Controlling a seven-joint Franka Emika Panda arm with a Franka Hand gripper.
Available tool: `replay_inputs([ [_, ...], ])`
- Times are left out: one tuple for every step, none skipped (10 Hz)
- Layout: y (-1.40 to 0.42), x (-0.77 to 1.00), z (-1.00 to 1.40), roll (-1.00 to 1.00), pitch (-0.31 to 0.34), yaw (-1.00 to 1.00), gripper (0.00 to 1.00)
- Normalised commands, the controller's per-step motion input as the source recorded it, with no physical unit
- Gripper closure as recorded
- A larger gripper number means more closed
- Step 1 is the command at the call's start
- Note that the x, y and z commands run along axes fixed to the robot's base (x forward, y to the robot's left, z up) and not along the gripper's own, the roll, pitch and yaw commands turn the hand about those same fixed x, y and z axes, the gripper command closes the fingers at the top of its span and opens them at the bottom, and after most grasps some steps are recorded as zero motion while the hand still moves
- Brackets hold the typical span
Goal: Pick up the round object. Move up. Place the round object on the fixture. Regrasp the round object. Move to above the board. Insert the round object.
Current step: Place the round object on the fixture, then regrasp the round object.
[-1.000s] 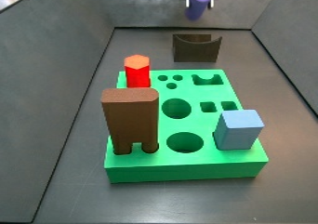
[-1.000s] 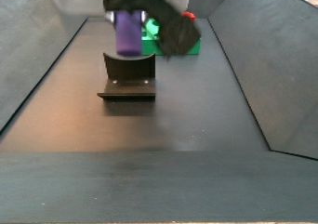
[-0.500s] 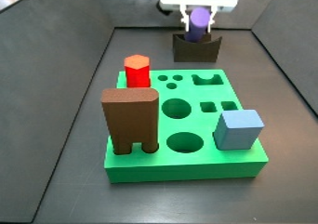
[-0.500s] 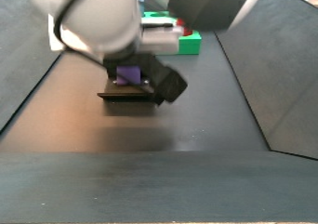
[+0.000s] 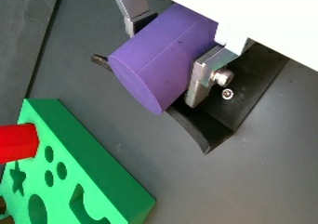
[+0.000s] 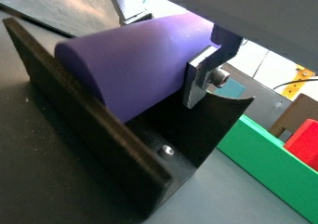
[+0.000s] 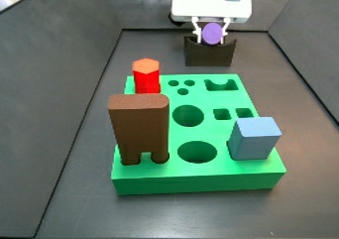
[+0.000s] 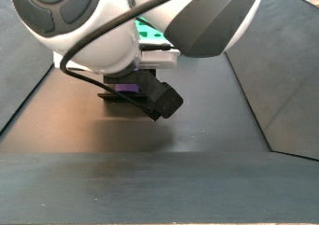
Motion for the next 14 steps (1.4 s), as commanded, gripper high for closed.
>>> replay_inputs([
  [0.05, 0.07, -0.18, -0.11, -0.055, -0.03, 1.0],
  [-0.5, 0.0, -0.17, 0.0, 0.0, 0.0, 1.0],
  [0.0, 0.0, 0.0, 0.0, 0.0, 0.0, 0.0],
  [0.0, 0.0, 1.0, -0.03, -0.053, 0.03, 0.0],
  [0.0, -0.01, 1.0, -0.03, -0.047, 0.04, 0.0],
  [0.0, -0.03, 1.0, -0.01, -0.031, 0.05, 0.0],
  [0.0, -0.04, 1.0, 0.01, -0.015, 0.06, 0.0],
  [0.0, -0.05, 1.0, 0.03, 0.01, 0.06, 0.0],
  [0.0, -0.05, 0.88, 0.03, 0.031, 0.05, 0.0],
  [0.0, -0.04, 0.7, 0.04, 0.053, 0.04, 0.0],
  [0.01, -0.03, 0.52, 0.04, 0.073, 0.03, 0.0],
  [0.01, -0.03, 0.34, 0.04, 0.09, 0.02, 0.0],
  [-0.83, -0.12, 0.97, 1.0, 0.089, 0.03, 0.0],
  [-0.81, -0.11, 0.83, 1.0, 0.087, 0.03, 0.0],
])
